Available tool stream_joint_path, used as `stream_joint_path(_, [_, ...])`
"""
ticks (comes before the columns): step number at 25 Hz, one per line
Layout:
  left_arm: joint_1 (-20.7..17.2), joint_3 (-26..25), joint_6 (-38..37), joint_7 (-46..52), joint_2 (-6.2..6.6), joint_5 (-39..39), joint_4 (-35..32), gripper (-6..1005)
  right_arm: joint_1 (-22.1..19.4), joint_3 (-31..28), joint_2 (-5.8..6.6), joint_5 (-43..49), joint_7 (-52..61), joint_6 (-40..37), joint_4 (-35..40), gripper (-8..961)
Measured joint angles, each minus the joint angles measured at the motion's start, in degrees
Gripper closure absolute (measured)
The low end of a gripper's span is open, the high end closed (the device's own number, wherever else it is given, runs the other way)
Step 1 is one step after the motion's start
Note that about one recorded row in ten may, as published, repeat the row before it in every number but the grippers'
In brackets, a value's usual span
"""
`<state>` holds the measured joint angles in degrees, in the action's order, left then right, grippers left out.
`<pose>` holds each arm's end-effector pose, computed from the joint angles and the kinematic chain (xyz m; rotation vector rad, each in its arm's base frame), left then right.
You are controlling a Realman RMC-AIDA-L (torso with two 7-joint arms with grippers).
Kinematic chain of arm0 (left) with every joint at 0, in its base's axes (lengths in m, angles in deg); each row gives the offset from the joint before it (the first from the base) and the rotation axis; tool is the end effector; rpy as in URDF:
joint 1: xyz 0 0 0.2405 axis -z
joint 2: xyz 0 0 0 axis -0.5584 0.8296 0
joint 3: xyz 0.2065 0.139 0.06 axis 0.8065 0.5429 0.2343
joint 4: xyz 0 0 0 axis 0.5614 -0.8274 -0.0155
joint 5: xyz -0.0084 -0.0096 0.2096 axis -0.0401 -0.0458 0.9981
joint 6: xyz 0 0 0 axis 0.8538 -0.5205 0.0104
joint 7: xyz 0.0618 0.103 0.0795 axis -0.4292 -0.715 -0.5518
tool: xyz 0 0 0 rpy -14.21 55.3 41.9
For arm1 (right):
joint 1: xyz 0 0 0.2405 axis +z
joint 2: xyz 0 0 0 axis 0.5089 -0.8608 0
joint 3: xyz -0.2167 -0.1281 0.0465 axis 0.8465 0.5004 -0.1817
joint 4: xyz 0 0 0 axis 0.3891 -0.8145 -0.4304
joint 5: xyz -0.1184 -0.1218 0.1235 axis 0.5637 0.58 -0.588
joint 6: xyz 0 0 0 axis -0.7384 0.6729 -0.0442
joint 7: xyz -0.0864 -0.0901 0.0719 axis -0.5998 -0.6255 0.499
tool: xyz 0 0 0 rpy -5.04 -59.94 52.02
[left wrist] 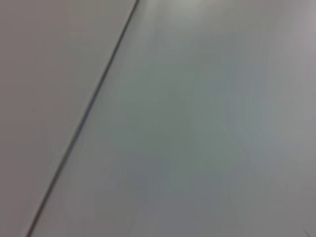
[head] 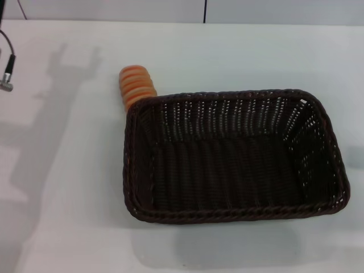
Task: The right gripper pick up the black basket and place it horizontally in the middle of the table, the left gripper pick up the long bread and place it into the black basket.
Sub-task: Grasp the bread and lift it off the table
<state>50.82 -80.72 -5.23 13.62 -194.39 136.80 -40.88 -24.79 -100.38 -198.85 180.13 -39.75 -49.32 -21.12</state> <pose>-0.2476 0.3568 0.0532 -1.4043 -0.4585 -1.2368 0.2845 0.3244 0.0504 -1.3015 0.0875 0.3306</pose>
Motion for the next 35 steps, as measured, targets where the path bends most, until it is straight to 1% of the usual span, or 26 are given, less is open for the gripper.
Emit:
stream_joint_path(1, [-1.07, -0.09, 2.93, 0.0, 0.02, 0.84, 3.13, 150, 2.76, 0.11, -0.02, -1.65, 6.34, -7.17, 7.89, 507])
stream_joint_path(2, [-2.4, -0.22, 6.43, -0.02, 0.04, 1.97, 6.78, 150, 2.76, 0.11, -0.02, -1.65, 6.34, -7.17, 7.89, 507])
stream_joint_path(3, [-4.03, -0.34, 10.66, -0.13, 0.05, 3.04, 11.14, 150, 4.2, 0.17, -0.02, -3.0, 9.06, -9.7, 11.63, 507])
stream_joint_path(4, [-6.34, -0.38, 18.32, -0.46, 0.21, 4.01, 18.27, 150, 6.64, 0.22, -0.07, -5.4, 12.66, -13.23, 17.65, 507])
stream_joint_path(5, [-6.34, -0.38, 18.32, -0.46, 0.21, 4.01, 18.27, 150, 6.64, 0.22, -0.07, -5.4, 12.66, -13.23, 17.65, 507])
stream_joint_path(7, [-8.14, -0.33, 26.95, -0.72, 0.54, 4.16, 25.42, 150, 8.41, 0.38, -0.2, -7.28, 14.23, -14.74, 21.89, 507])
stream_joint_path(8, [-9.02, -0.27, 32.9, -0.93, 0.82, 4.16, 29.94, 150, 9.08, 0.49, -0.23, -8.3, 14.6, -14.96, 23.4, 507])
stream_joint_path(9, [-9.96, -0.37, 44.16, -1.42, 1.12, 4.17, 37.3, 151, 9.88, 0.66, -0.25, -10.03, 14.92, -15.11, 25.35, 507])
stream_joint_path(10, [-9.96, -0.37, 44.16, -1.42, 1.12, 4.17, 37.3, 151, 9.88, 0.66, -0.25, -10.03, 14.92, -15.11, 25.35, 508])
stream_joint_path(11, [-10.17, -0.48, 49.41, -1.81, 1.17, 4.17, 40.39, 151, 10.03, 0.67, -0.26, -10.52, 15.14, -15.15, 25.67, 508])
stream_joint_path(13, [-10.03, -1.33, 61.03, -3.35, 0.94, 4.18, 46.96, 151, 10.04, 0.72, -0.27, -10.96, 15.89, -15.21, 25.89, 508])
stream_joint_path(14, [-8.98, -2.6, 72.06, -5.6, 0.3, 4.18, 52.64, 151, 9.83, 0.77, -0.26, -10.98, 16.66, -15.24, 25.99, 508])
stream_joint_path(15, [-8.98, -2.6, 72.06, -5.6, 0.3, 4.18, 52.64, 151, 9.83, 0.77, -0.26, -10.98, 16.66, -15.24, 25.99, 508])
stream_joint_path(16, [-6.91, -4.17, 82.41, -7.18, -0.18, 4.14, 56.17, 151, 9.77, 0.91, -0.25, -10.98, 16.83, -15.27, 26.04, 508])
stream_joint_path(17, [-6.91, -4.17, 82.41, -7.18, -0.18, 4.14, 56.17, 151, 9.73, 1.2, -0.19, -10.98, 16.98, -15.29, 26.13, 508])
stream_joint_path(19, [-1.4, -6.47, 96.65, -7.35, -0.14, 4.0, 58.8, 151, 9.66, 2.11, -0.07, -10.98, 17.09, -15.4, 26.39, 508])
stream_joint_path(20, [-1.4, -6.47, 96.65, -7.35, -0.14, 4.0, 58.8, 151, 9.66, 2.11, -0.07, -10.98, 17.09, -15.4, 26.39, 508])
stream_joint_path(22, [2.3, -8.07, 104.57, -7.49, -0.16, 4.07, 58.94, 151, 9.61, 2.42, -0.02, -10.91, 17.1, -15.55, 26.52, 508])
stream_joint_path(27, [13.19, -12.15, 121.17, -7.82, -0.07, 4.2, 53.31, 151, 9.55, 4.83, -0.03, -10.74, 17.12, -15.94, 26.6, 507])
stream_joint_path(28, [13.19, -12.15, 121.17, -7.82, -0.07, 4.2, 53.31, 151, 9.57, 5.39, -0.03, -10.74, 17.13, -15.98, 26.69, 507])
stream_joint_path(29, [15.67, -12.74, 123.9, -8.11, -0.03, 4.21, 51.11, 151, 9.61, 5.88, -0.03, -10.74, 17.13, -15.99, 26.75, 506])
stream_joint_path(31, [15.67, -12.74, 123.9, -8.11, -0.03, 4.21, 51.11, 151, 9.73, 6.65, -0.04, -10.73, 17.14, -16.0, 26.92, 506])
stream_joint_path(32, [18.88, -13.62, 126.75, -8.74, -0.02, 4.22, 47.11, 151, 9.77, 6.81, -0.04, -10.73, 17.14, -16.01, 26.95, 506])
stream_joint_path(33, [25.42, -14.29, 130.11, -9.42, 0.0, 4.23, 38.11, 151, 9.81, 6.98, -0.04, -10.73, 17.14, -16.01, 26.97, 506])
stream_joint_path(34, [27.68, -14.31, 130.73, -9.67, 0.03, 4.23, 34.86, 151, 9.84, 7.26, -0.04, -10.73, 17.15, -16.04, 26.98, 507])
stream_joint_path(35, [28.15, -14.31, 130.83, -9.72, 0.04, 4.23, 34.23, 151, 9.89, 7.57, -0.03, -10.73, 17.15, -16.13, 27.02, 507])
